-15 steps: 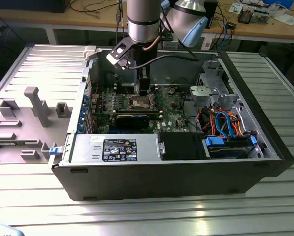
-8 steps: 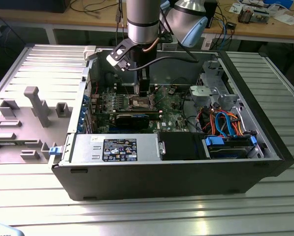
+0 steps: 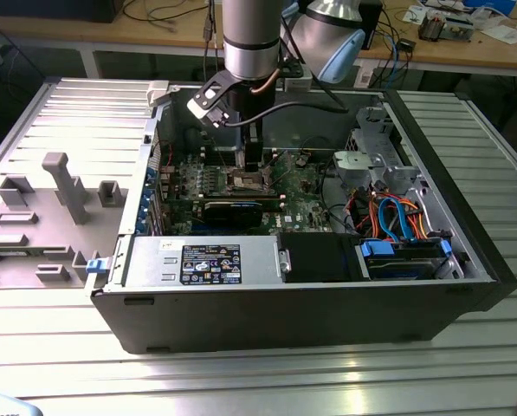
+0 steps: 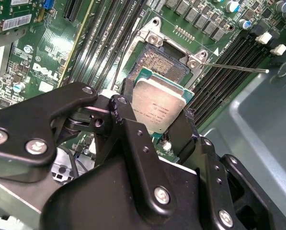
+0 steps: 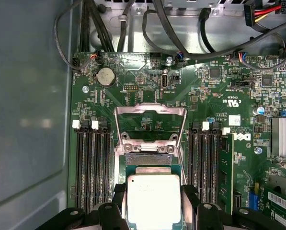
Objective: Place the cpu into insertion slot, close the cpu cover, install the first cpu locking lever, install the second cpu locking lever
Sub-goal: 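Place the cpu into insertion slot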
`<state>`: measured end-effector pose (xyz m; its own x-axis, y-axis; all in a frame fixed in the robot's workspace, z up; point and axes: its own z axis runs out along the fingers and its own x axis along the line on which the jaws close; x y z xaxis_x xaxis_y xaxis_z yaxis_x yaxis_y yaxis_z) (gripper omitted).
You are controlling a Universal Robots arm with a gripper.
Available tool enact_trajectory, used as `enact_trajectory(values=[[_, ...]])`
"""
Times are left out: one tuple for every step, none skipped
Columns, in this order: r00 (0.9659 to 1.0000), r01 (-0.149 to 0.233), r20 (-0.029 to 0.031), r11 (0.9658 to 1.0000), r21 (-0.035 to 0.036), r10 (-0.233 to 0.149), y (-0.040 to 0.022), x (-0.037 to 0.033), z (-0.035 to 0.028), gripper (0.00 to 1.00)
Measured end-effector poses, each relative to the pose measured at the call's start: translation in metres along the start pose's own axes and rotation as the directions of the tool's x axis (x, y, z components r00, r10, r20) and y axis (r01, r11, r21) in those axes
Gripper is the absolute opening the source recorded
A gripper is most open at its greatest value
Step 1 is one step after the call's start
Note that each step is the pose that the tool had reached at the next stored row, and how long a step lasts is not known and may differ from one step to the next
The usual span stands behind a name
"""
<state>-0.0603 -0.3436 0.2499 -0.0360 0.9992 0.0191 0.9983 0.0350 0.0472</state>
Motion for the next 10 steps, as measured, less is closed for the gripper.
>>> enact_trajectory(values=[[1.0, 0.0, 0.0001, 1.0, 0.0, 0.0, 0.0, 0.0, 0.0007, 0.54], [1.0, 0.0, -0.0001, 1.0, -0.0001, 0.0, -0.0002, 0.0, 0.0013, 0.54], [1.0, 0.0, 0.0, 1.0, -0.0001, 0.0, -0.0002, 0.0, 0.0017, 0.54], [1.0, 0.0, 0.0, 1.0, 0.0, 0.0, -0.0003, 0.0002, 0.0025, 0.54], [1.0, 0.0, 0.0001, 1.0, 0.0001, 0.0, -0.0003, 0.0004, 0.003, 0.54], [1.0, 0.0, 0.0, 1.0, 0.0, 0.0, -0.0003, 0.0005, 0.0036, 0.54], [1.0, 0.0, -0.0001, 1.0, -0.0001, 0.0, -0.0004, 0.0006, 0.0044, 0.54], [1.0, 0.0, 0.0, 1.0, 0.0, 0.0, -0.0004, 0.0007, 0.0051, 0.54], [1.0, 0.0, 0.0, 1.0, 0.0, 0.0, -0.0005, 0.0008, 0.0063, 0.54], [1.0, 0.0, 0.0001, 1.0, 0.0, 0.0, -0.0005, 0.001, 0.0076, 0.54]])
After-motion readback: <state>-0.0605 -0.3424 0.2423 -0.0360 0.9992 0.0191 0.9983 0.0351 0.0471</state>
